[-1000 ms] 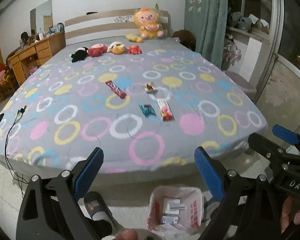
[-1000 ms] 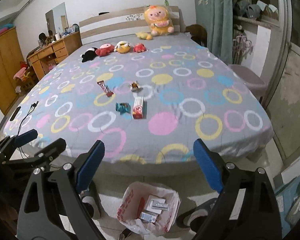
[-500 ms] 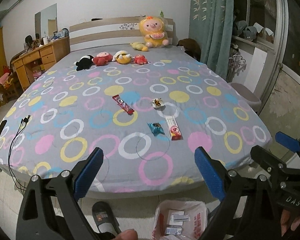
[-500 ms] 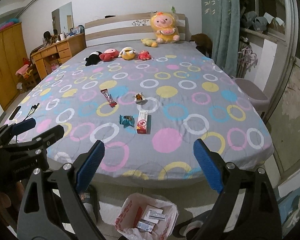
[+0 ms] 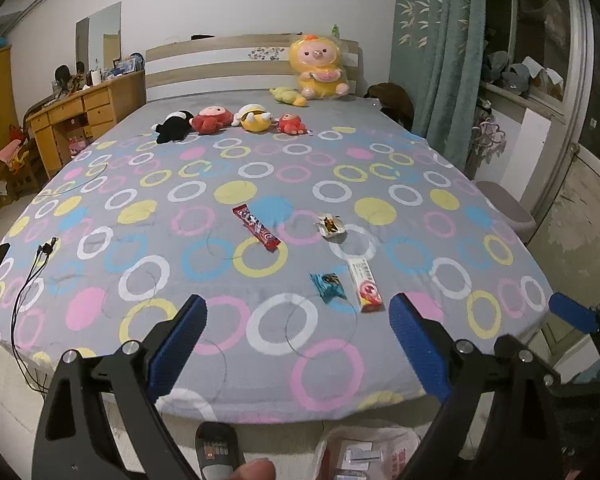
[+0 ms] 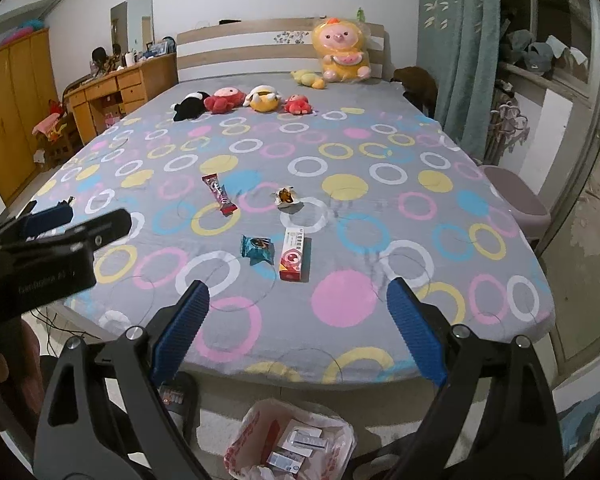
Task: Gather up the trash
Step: 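Raise both open tools from the bag back toward the bed, then move the left tool to the red candy stick while the right tool moves to the ointment box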
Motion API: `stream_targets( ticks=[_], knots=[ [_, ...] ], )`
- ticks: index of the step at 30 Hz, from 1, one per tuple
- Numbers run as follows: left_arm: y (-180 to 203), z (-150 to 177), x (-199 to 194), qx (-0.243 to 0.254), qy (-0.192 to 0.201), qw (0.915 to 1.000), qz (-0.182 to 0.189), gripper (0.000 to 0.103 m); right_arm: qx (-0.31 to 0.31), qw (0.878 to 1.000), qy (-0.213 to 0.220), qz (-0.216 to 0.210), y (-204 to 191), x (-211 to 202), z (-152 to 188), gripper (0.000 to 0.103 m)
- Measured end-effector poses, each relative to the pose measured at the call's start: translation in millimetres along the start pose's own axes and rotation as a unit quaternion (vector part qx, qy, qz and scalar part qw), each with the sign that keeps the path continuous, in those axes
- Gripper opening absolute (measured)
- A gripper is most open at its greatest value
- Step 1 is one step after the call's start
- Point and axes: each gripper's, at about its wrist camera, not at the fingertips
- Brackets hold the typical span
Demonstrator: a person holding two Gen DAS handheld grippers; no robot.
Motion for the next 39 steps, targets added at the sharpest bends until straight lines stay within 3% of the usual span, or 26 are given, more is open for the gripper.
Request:
stream_targets(
  ticks=[9,22,39],
  knots=[
    [-16.6,-22.0,56.2,-0.009,-0.016,0.9998,-0.005,0.09,-0.013,0.999,-0.029,-0.008,-7.4,52.5,-13.7,0.088],
    [-44.5,-43.4,198.1,-0.037,-0.077,0.9962,-0.021,0.09,-0.009,0.994,-0.107,-0.004,-0.8,175.2,-17.6,0.088],
    [-52.4,-70.4,313.7,-0.058,-0.108,0.9915,-0.042,0.09,-0.01,0.988,-0.156,-0.006,1.5,263.5,-17.5,0.088]
  ],
)
Point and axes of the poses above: each gripper's, at about its wrist camera, not at the fingertips, and x roughly the way its jaws point, y to its right, z to its underside, and after that the axes turned 1 degree about x, right-handed
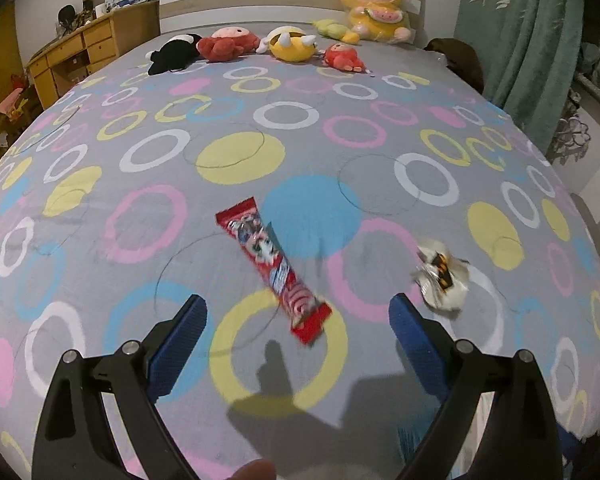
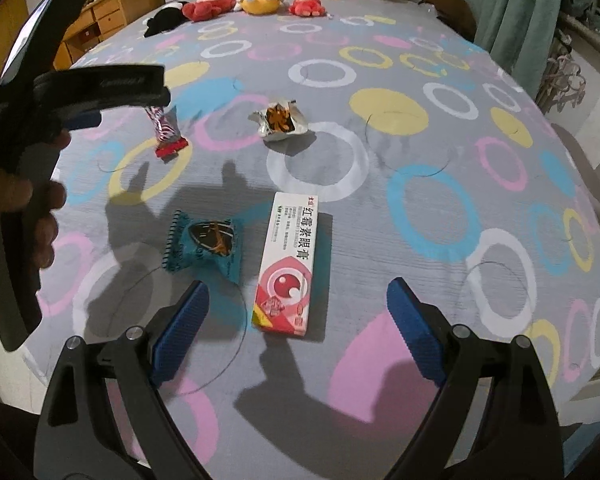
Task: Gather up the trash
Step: 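Move the left tool to the red candy stick while the right tool moves to the ointment box, then close the left tool on the red candy stick while the right tool closes on the ointment box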
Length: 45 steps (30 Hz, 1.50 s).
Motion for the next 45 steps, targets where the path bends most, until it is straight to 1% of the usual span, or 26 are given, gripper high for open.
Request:
stream_targets(
  ticks=[8,10,13,18,22,24,26,27,28,29,30,31,34,38,42,45],
  knots=[
    [-12.6,-14.1,54.3,-0.025,-0.052,0.9983,-0.005,0.09,0.009,0.999,-0.045,-0.012,3.2,35.8,-5.7,0.088],
    [-14.7,-17.4,64.8,-0.027,-0.062,0.9976,-0.012,0.09,0.011,0.998,-0.056,-0.012,3.5,44.1,-5.6,0.088],
    [-14.0,-20.2,73.9,-0.028,-0.07,0.9972,-0.007,0.09,0.007,0.997,-0.071,-0.015,1.1,54.6,-4.0,0.088],
    [-13.3,-18.1,91.6,-0.032,-0.085,0.9955,-0.024,0.09,-0.006,0.997,-0.074,-0.002,-1.7,59.8,-4.8,0.09],
    [-9.9,-17.7,97.8,-0.019,-0.081,0.9959,-0.038,0.09,-0.006,0.997,-0.077,-0.006,-0.4,63.5,-3.5,0.09],
    [-7.7,-17.1,97.9,-0.017,-0.079,0.9958,-0.045,0.09,-0.007,0.997,-0.077,-0.006,0.0,61.3,-2.1,0.083],
    [-7.5,-17.3,98.2,-0.02,-0.078,0.9956,-0.049,0.088,-0.012,0.997,-0.074,-0.007,0.7,60.6,-3.9,0.069],
    [-7.7,-17.3,97.6,-0.022,-0.074,0.9955,-0.055,0.078,-0.013,0.997,-0.073,-0.005,0.0,62.0,-4.9,0.063],
    [-6.4,-17.2,95.7,-0.017,-0.067,0.9957,-0.063,0.061,-0.015,0.997,-0.071,-0.004,-0.4,60.5,-4.2,0.05],
    [-4.0,-17.7,93.0,-0.01,-0.061,0.996,-0.064,0.048,-0.016,0.997,-0.071,-0.002,-0.4,58.6,-3.9,0.032],
    [-2.6,-18.6,91.4,-0.006,-0.06,0.9963,-0.062,0.018,-0.018,0.997,-0.069,0.004,-0.2,56.3,-3.5,0.032],
    [-1.2,-18.8,90.1,-0.005,-0.065,0.9967,-0.047,0.01,-0.019,0.997,-0.07,0.005,-0.4,56.0,-2.5,0.032],
    [-4.0,-18.1,89.8,-0.013,-0.065,0.9971,-0.036,0.009,-0.028,0.997,-0.067,0.016,-3.3,55.6,-0.8,0.032],
    [-10.5,-19.4,86.3,-0.025,-0.072,0.9969,-0.018,0.009,-0.016,0.997,-0.074,0.013,-1.9,51.3,-2.6,0.032],
    [-10.7,-19.0,81.2,-0.023,-0.071,0.9972,-0.011,0.009,-0.017,0.997,-0.077,0.026,0.5,42.8,-1.1,0.032],
    [-9.7,-18.0,75.9,-0.02,-0.069,0.9974,-0.005,0.009,-0.013,0.996,-0.078,0.027,2.2,38.6,0.8,0.032]
  ],
)
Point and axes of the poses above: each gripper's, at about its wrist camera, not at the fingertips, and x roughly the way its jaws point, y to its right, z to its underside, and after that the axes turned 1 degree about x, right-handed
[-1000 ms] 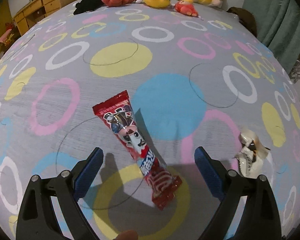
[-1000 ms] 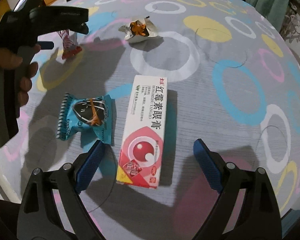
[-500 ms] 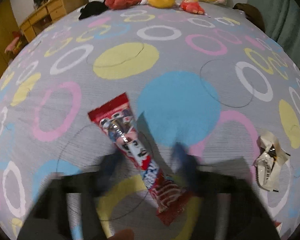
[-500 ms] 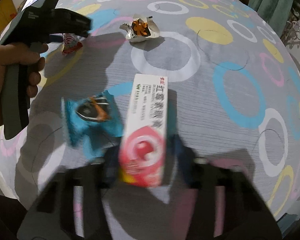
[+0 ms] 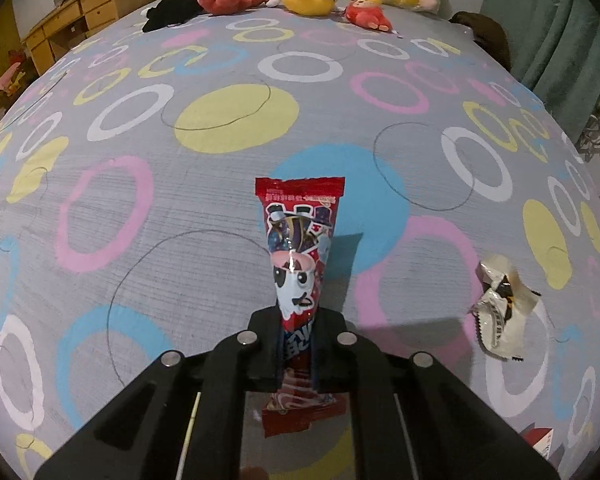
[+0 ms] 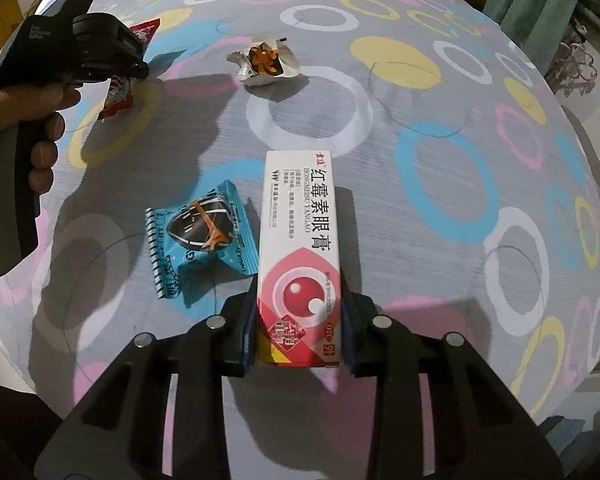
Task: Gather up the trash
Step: 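Close the left tool on the red candy stick while the right tool closes on the ointment box, then lift the red candy stick with the left tool while the right tool carries the ointment box toward the bag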
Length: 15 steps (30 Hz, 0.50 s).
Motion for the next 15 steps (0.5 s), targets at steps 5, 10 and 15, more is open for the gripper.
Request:
stream_targets(
  ticks=[5,10,15],
  knots=[
    [3.1,1.9,-7.2,0.006,0.005,0.9999,0.008,0.009,-0.001,1.0,0.004,0.01,-1.8,-11.1,5.2,0.032],
    [5.2,4.4,-9.7,0.015,0.003,0.9998,0.011,0.009,0.002,1.0,-0.01,0.019,6.1,-8.6,15.7,0.032],
    [6.4,6.9,-13.2,0.022,0.003,0.9997,0.013,0.009,0.006,1.0,-0.018,0.019,12.1,-7.4,29.0,0.032]
  ],
)
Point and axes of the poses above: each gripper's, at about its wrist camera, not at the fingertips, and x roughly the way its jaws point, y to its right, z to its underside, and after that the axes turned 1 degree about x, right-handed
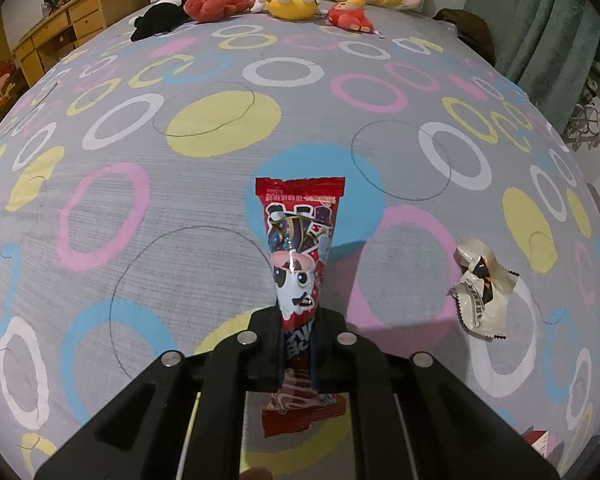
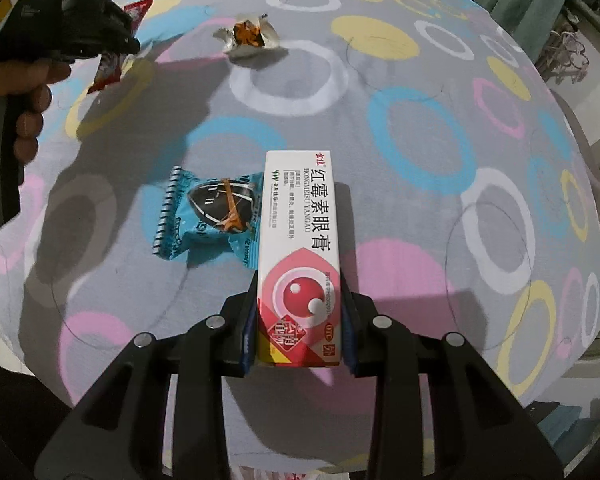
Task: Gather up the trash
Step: 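Lift the red candy stick with the left tool while the right tool carries the ointment box toward the bag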
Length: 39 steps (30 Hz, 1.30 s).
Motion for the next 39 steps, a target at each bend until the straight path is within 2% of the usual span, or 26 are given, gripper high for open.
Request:
stream_targets(
  ticks=[6,13,23,30,39],
  knots=[
    [2.7,2.9,-1.2,0.007,-0.004,1.0,0.002,0.009,0.019,1.0,0.0,-0.003,5.0,0.6,6.4,0.033],
    [2.3,2.7,-4.9,0.008,-0.003,1.0,0.002,0.009,0.018,1.0,-0.004,0.008,5.3,5.6,-1.9,0.036],
    [0.1,3.9,-14.6,0.009,0.003,1.0,0.002,0.009,0.014,1.0,0.001,0.015,5.9,-0.6,4.6,0.032],
    [-1.2,13.4,-37.5,0.01,0.013,0.9998,0.009,0.009,0.014,1.0,0.008,0.022,9.8,-22.1,19.7,0.032],
    [-8.1,40.2,-89.0,0.012,0.035,0.9991,0.022,0.009,0.02,0.998,0.048,0.022,14.8,-77.0,39.1,0.032]
  ],
)
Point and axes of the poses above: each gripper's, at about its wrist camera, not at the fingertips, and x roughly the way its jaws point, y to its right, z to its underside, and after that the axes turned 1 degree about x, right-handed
